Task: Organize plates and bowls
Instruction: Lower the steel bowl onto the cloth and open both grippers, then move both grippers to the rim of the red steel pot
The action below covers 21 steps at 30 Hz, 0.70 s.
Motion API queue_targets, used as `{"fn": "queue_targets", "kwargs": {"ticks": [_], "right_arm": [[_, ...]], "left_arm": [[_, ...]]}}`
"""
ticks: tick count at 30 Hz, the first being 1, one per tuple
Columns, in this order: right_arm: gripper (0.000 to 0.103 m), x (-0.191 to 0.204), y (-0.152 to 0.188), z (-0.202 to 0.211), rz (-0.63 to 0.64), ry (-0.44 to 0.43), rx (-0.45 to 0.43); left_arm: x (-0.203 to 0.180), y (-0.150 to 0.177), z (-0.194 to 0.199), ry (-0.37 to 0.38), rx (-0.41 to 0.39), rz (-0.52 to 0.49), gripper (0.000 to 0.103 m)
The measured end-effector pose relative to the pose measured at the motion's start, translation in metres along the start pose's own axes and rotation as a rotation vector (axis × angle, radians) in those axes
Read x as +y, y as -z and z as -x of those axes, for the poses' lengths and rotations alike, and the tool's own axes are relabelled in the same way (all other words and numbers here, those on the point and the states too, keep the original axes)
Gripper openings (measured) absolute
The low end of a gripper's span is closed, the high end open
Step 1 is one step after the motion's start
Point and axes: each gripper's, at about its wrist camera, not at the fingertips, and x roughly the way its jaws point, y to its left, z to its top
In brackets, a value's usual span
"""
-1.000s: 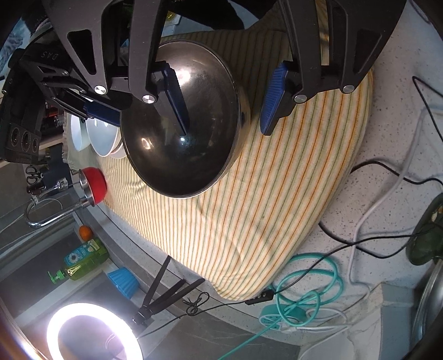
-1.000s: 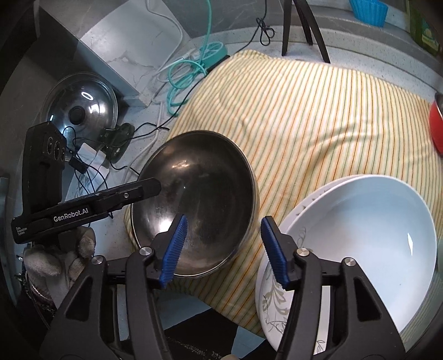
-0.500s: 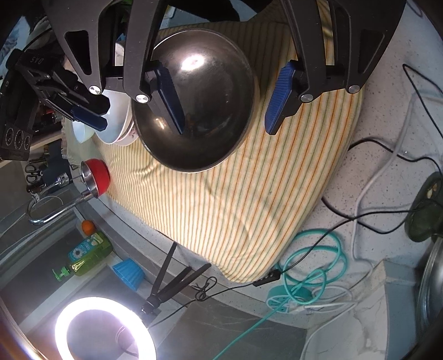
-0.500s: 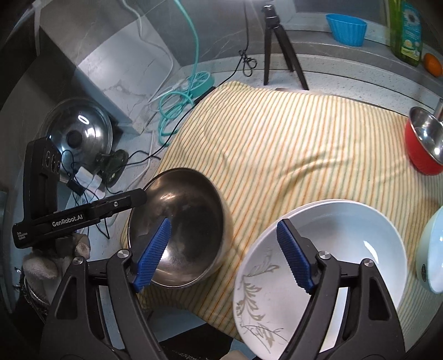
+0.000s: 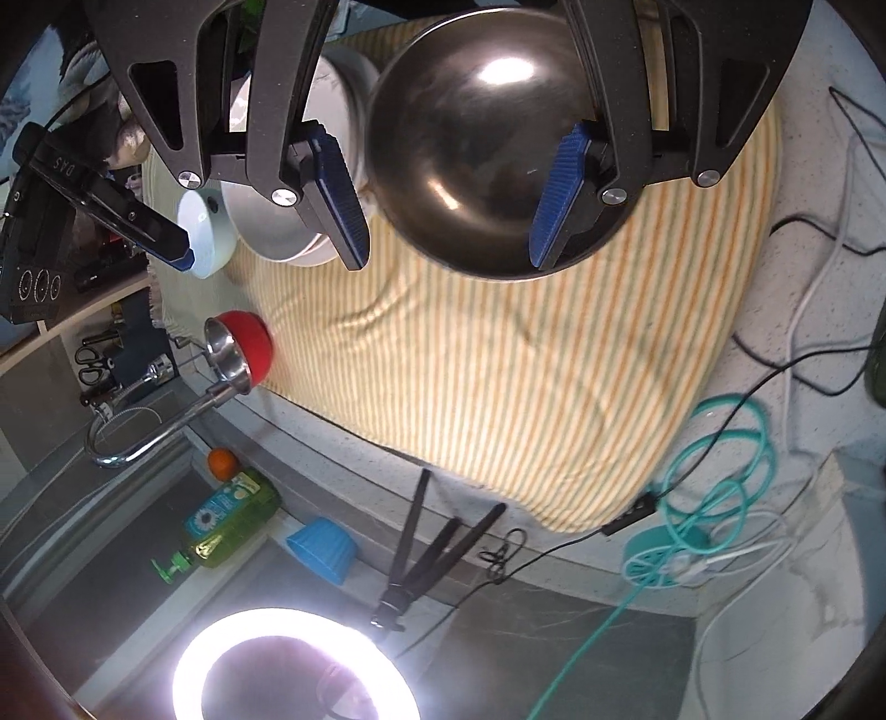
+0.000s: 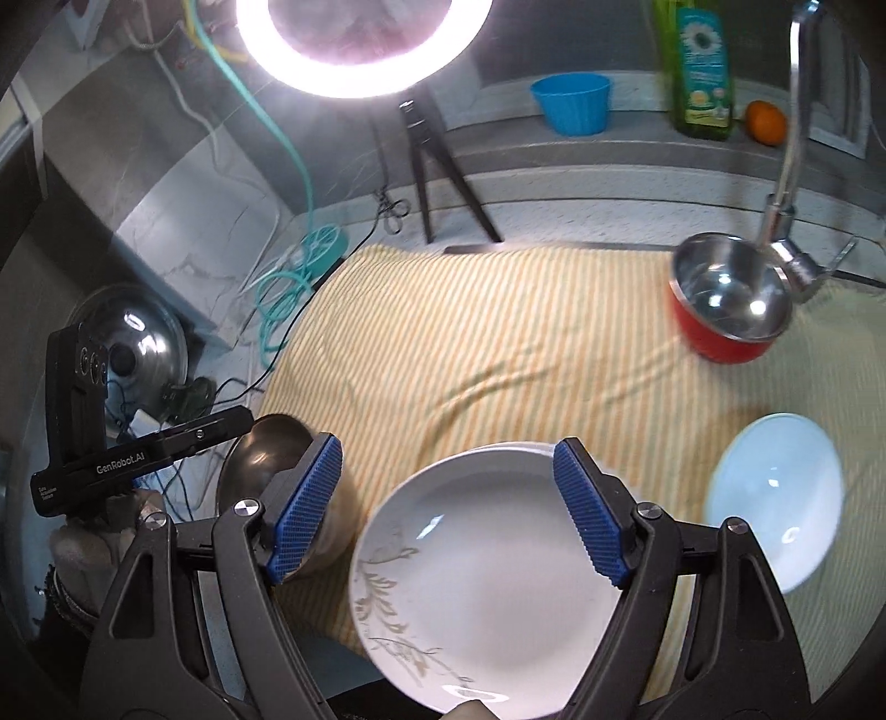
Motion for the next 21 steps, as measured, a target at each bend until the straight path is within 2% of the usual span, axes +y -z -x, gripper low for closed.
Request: {"fn": "queue_targets", "kwargs": {"ticks": [13, 21], "right_arm": [[0.081, -0.104, -0.017, 0.048, -0.127, 0.129, -0.106], [0.081, -0.158, -0.026, 0.058, -0.193, 0.163, -0.131]], "left_arm": [[-0.072, -0.022, -0.037, 0.094, -0.001, -0.059, 0.06], [-0.128, -0.034, -0.072, 0.141, 0.004, -0.133, 0.06]]}}
